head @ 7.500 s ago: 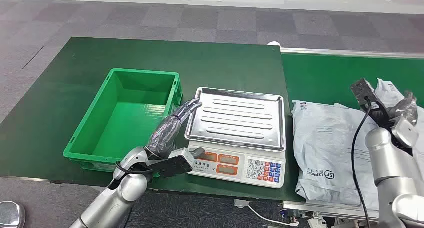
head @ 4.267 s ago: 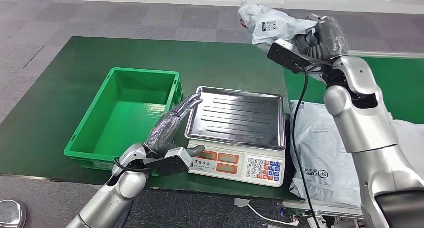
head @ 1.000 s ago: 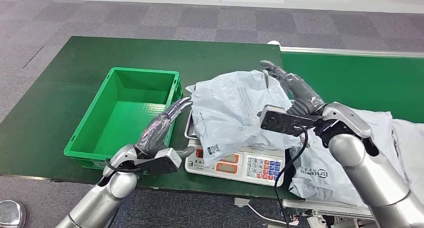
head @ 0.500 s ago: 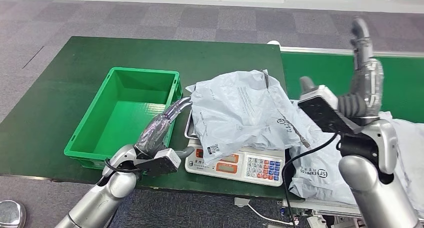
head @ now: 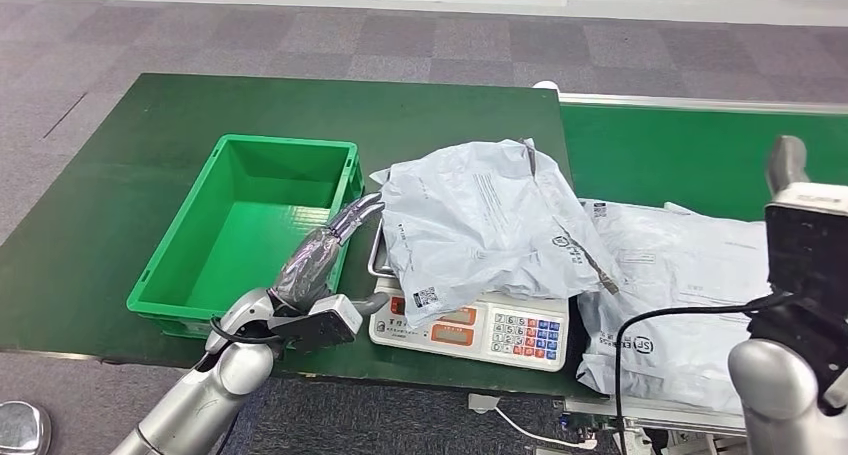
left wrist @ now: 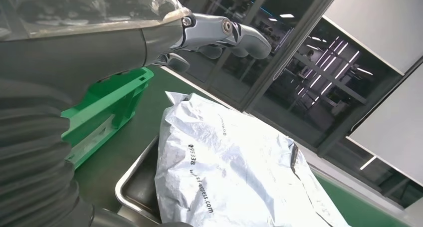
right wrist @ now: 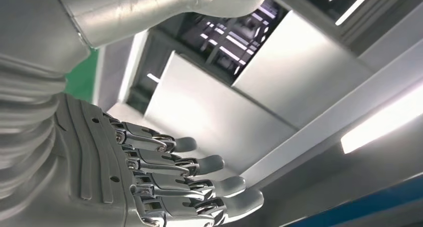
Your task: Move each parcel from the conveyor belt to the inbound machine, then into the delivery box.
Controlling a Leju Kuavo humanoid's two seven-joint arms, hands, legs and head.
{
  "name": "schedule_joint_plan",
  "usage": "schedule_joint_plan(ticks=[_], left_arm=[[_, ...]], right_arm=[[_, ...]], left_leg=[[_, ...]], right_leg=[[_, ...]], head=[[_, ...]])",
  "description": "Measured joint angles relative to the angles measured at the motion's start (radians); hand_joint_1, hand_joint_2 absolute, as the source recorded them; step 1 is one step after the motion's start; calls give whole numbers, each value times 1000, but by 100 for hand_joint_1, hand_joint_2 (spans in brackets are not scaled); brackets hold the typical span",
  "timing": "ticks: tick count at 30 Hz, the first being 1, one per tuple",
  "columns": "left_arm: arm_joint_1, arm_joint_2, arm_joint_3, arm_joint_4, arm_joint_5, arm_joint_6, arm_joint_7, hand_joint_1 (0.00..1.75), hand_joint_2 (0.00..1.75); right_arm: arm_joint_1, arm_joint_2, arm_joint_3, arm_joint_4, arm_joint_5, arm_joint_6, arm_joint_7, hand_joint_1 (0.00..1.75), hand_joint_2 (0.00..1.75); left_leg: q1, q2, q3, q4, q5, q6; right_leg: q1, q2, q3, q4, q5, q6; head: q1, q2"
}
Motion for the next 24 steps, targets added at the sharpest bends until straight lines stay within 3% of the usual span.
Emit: schedule_joint_plan(ticks=[9,14,18,24], left_arm=[[5,-5,0,0,-6,3,8,0,175],[21,-28,-11,-1,-41,18,18,0,175],[17,-76,-44,-11,-92,14,65,0,175],[-17,-166,-101,-14,-134,-3,121,0,175]], right_arm=[[37,4,-48,0,109,-52,73,0,175],[124,-19,-123,-23,110,-124,104,0,175],[230,-44,-224,-74,78,-96,95,0,175],[277,-29,-308,-118,127,-56,98,0,175]], left_leg=[[0,0,0,0,0,0],[0,-1,-1,0,-1,1],[-2,-2,-2,0,-2,2],[-2,0,-1,0,-2,3]], right_leg=[[0,0,0,0,0,0],[0,-2,0,-1,0,0],[-2,-3,-1,-1,-1,1],[-2,-2,-1,-1,0,1]], head=[[0,0],[0,0],[0,0],[0,0]])
